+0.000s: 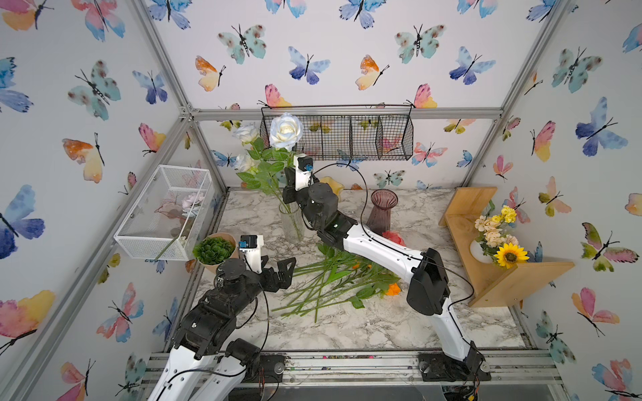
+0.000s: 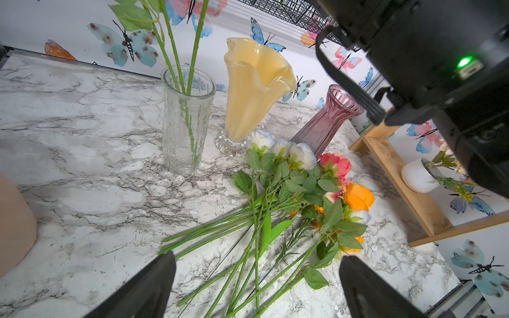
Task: Arrange the flowers in different vases according to their colors
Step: Insert the flower into the vase.
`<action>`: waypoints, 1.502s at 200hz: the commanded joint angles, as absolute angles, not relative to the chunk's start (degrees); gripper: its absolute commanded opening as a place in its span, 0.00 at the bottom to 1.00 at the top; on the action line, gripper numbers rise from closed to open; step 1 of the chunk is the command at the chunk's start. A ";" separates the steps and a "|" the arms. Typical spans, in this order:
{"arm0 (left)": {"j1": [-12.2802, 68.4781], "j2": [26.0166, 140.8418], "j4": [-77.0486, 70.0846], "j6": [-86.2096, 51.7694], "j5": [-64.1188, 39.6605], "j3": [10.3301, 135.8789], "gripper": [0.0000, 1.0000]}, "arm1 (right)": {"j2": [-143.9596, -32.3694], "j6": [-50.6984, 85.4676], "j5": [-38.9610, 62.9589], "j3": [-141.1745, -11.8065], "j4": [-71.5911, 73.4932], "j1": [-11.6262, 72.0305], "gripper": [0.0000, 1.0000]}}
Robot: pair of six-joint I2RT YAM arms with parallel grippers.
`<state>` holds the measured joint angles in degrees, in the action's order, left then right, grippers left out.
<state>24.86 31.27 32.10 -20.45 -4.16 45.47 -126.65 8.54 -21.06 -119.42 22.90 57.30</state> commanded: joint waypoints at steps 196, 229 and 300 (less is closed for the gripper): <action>24.34 31.10 31.20 -20.39 -5.01 44.82 0.99 | -111.98 25.43 -20.13 -112.10 -7.83 56.95 0.83; 24.31 31.41 31.20 -20.34 -5.32 44.82 0.99 | -103.23 35.45 -20.39 -103.28 -16.48 56.23 0.81; 24.33 32.01 31.11 -20.30 -5.78 44.82 0.99 | -99.57 50.81 -1.26 -84.15 -23.00 51.12 0.70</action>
